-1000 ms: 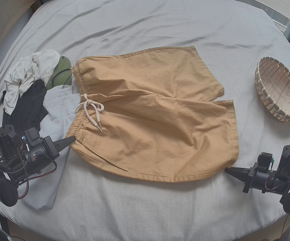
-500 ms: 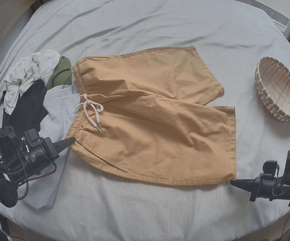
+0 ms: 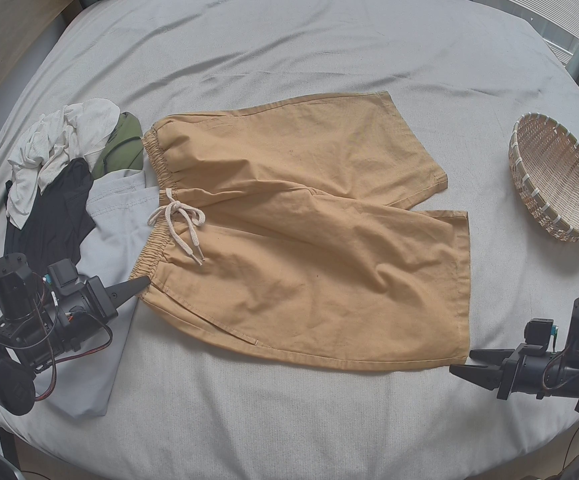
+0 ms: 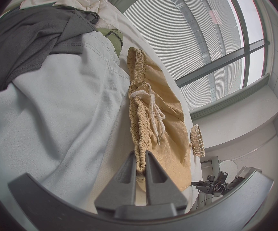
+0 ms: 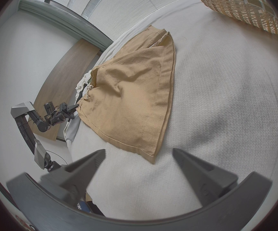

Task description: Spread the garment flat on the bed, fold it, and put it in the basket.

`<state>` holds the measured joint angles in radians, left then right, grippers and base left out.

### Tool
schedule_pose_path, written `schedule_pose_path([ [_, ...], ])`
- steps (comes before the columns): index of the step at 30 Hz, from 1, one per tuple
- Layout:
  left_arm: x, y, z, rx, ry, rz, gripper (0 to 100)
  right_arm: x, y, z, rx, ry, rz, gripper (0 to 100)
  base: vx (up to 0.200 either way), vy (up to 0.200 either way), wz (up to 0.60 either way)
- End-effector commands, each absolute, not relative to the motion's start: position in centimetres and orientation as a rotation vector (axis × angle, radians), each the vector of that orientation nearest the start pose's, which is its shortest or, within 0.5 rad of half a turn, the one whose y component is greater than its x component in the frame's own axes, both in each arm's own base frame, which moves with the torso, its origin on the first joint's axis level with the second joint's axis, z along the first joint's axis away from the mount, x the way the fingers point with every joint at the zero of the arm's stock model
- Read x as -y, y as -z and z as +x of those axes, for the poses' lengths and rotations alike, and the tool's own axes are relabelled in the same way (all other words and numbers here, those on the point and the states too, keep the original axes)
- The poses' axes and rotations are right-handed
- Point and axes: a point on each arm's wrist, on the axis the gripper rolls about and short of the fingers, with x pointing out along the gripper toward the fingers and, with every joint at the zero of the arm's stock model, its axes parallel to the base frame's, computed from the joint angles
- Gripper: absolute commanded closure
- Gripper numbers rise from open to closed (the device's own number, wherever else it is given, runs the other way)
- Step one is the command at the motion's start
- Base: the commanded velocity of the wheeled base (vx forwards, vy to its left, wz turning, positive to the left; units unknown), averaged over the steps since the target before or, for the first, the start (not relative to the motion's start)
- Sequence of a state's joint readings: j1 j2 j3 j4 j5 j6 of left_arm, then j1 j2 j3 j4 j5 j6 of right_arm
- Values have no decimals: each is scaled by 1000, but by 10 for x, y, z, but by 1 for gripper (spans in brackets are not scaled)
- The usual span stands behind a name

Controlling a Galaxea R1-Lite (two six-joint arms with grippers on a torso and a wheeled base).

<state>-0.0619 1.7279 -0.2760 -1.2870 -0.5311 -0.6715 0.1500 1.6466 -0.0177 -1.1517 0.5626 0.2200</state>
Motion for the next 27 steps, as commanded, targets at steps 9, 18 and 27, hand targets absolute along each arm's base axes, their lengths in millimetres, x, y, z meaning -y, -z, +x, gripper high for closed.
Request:
schedule_pose_path([
  [9, 27, -114, 238, -347, 524, -687, 100, -49, -61, 184, -586, -685, 300, 0, 0, 0, 0],
  [18, 27, -112, 236, -357, 519, -690, 100, -54, -53, 189, -583, -699, 300, 100, 0, 0, 0],
  [27, 27, -110, 234, -368, 518, -695, 100, -52, -67, 181, -539, -654, 341, 100, 0, 0, 0],
])
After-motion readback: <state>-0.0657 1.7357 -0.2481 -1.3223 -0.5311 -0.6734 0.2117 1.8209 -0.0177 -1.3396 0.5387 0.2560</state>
